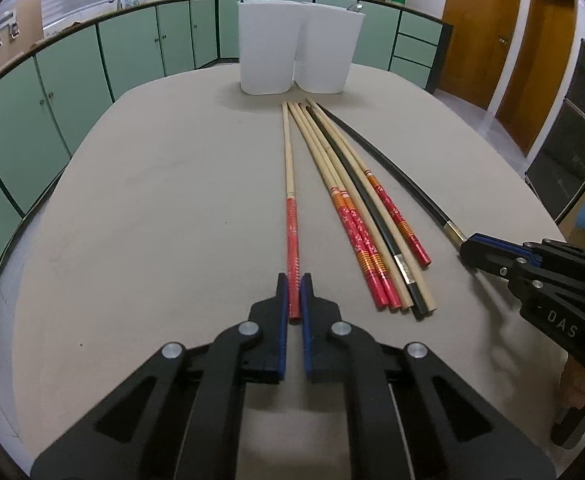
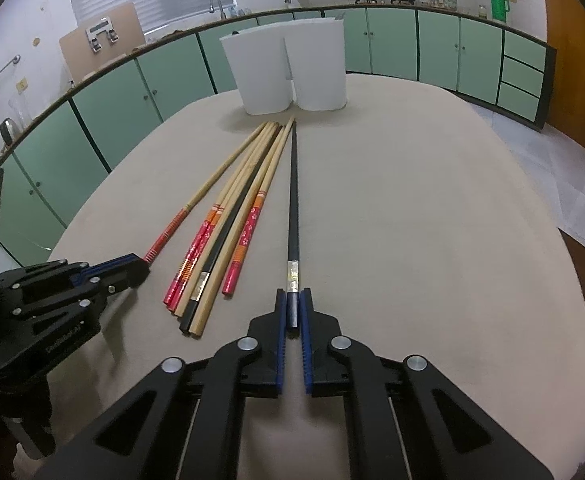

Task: Organize utensils
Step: 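Close the left tool on a red-patterned chopstick while the right tool holds the black chopstick, then carry both chopsticks over the white holder and open both tools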

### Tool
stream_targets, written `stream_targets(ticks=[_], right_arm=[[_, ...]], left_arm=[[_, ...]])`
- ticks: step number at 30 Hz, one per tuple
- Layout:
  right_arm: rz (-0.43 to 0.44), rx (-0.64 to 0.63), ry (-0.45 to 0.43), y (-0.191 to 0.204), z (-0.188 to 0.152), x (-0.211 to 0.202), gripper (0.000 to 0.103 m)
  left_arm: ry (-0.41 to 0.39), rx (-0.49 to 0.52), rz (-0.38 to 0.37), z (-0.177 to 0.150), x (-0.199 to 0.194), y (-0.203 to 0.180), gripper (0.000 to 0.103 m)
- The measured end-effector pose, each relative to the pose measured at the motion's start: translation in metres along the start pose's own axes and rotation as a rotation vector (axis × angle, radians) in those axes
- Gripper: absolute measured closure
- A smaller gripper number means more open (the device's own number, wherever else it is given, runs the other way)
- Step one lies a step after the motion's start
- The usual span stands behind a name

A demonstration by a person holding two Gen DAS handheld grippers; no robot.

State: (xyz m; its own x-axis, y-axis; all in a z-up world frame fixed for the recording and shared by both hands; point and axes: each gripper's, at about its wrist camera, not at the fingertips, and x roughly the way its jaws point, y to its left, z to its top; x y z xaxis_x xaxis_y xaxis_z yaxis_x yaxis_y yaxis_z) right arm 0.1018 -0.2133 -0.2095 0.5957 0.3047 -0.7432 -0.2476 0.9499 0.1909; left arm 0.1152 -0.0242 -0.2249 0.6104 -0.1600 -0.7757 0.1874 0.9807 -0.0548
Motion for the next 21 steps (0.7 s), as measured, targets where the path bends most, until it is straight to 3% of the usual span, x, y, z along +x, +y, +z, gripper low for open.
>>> stream_targets(ticks=[11,21], right_arm=[[0.013,-0.027,-0.133,-0.006,0.042,-0.060,0.096],[0.066,-0.062,-0.271,-0.008,0.120,-0.111,0.096]], left_arm=[[-0.184,0.009,0.019,0.035,-0.075,0.009,0.098],[-0.336,0.015,-0.023,0.096,-0.125,0.012,0.098]])
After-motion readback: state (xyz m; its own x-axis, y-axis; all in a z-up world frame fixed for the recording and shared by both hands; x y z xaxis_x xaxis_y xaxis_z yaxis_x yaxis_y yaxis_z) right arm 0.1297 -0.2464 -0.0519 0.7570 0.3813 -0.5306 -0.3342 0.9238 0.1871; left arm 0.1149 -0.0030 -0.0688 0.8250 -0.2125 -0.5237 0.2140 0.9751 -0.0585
